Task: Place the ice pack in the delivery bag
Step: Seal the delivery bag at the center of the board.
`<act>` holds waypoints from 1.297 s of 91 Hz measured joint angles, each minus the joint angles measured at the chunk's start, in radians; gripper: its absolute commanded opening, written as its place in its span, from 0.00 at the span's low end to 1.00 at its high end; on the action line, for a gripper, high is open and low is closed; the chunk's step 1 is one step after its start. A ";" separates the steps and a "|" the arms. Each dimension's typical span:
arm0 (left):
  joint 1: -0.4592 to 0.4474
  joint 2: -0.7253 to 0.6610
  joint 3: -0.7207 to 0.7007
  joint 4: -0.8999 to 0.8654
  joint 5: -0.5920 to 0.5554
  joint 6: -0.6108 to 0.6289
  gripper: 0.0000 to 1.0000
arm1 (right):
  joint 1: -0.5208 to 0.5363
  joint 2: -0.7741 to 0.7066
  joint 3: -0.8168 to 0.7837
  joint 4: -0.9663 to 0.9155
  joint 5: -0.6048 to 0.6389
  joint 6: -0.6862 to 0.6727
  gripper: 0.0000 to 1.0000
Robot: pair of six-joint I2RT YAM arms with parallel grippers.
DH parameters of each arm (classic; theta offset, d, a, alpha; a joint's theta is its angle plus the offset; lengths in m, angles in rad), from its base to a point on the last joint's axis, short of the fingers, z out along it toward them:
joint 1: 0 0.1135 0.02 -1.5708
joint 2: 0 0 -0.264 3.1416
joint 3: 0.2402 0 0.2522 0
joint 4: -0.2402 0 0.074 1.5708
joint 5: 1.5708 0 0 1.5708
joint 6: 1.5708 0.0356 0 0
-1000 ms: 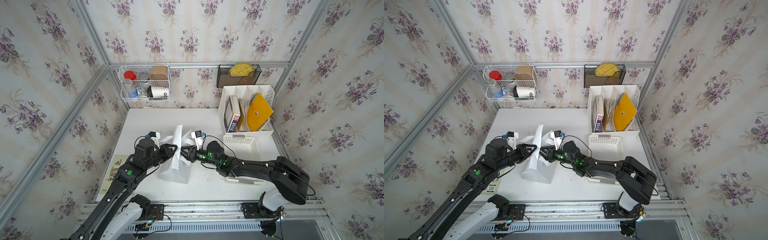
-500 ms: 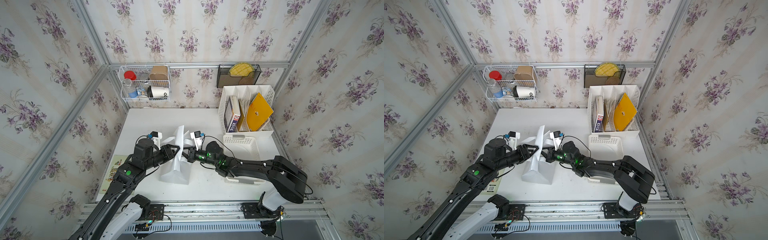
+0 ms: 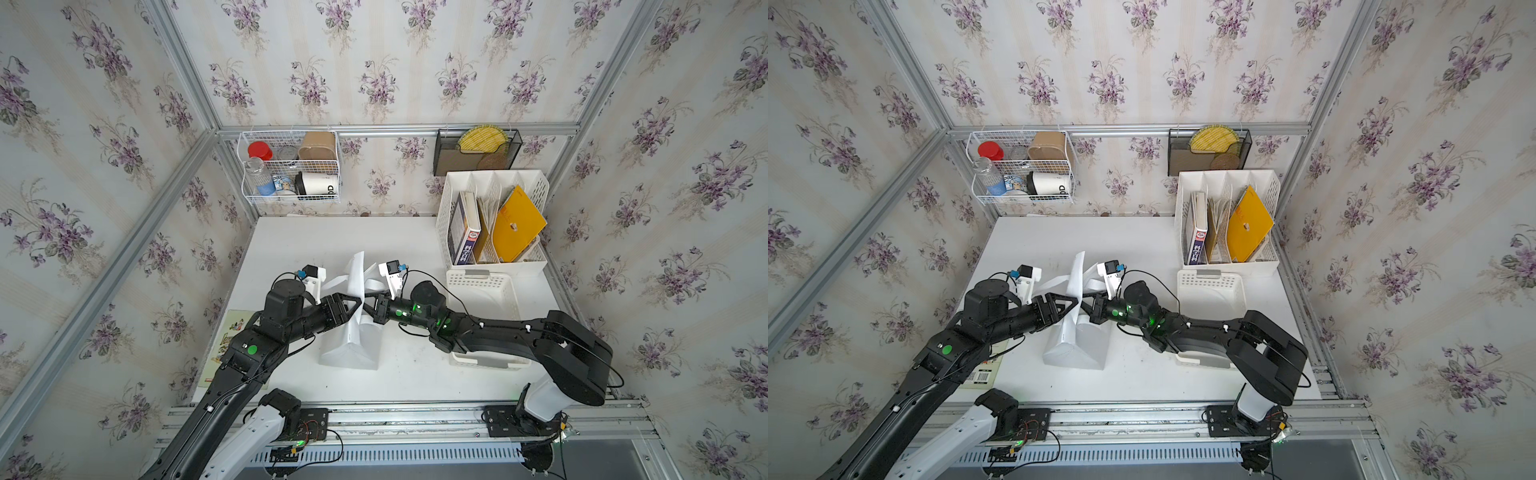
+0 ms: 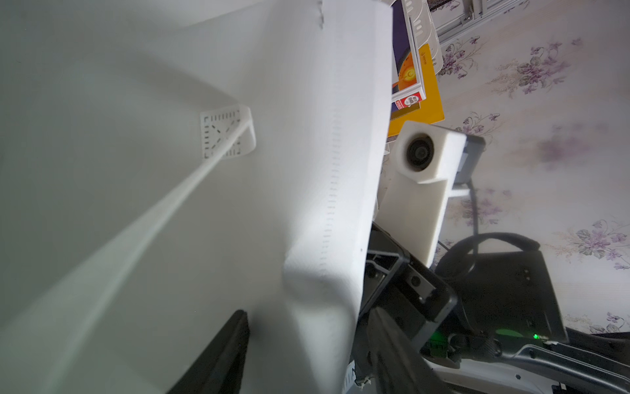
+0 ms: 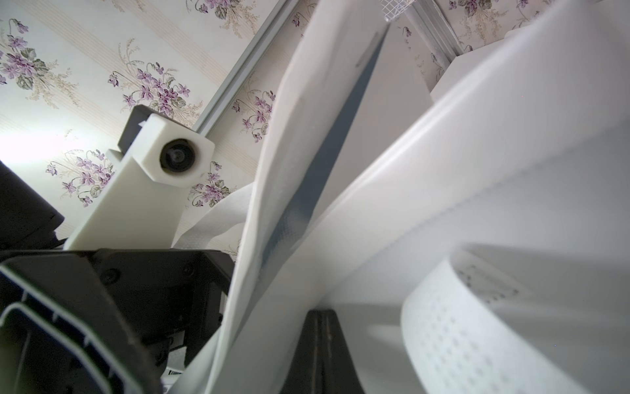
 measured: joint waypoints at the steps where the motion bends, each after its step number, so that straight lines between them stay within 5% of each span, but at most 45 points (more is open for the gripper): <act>1: 0.000 0.000 -0.001 0.000 0.001 0.001 0.59 | 0.000 0.000 0.000 0.000 -0.001 0.000 0.00; 56: 0.000 0.060 0.062 -0.130 0.034 0.095 0.34 | 0.006 0.016 0.021 -0.001 -0.021 0.007 0.00; 84: 0.000 0.075 0.163 -0.278 0.004 0.190 0.63 | 0.006 -0.039 0.022 -0.082 0.012 -0.040 0.22; 118: 0.001 0.064 0.252 -0.241 -0.043 0.114 0.65 | -0.024 -0.237 0.030 -0.345 0.159 -0.208 0.36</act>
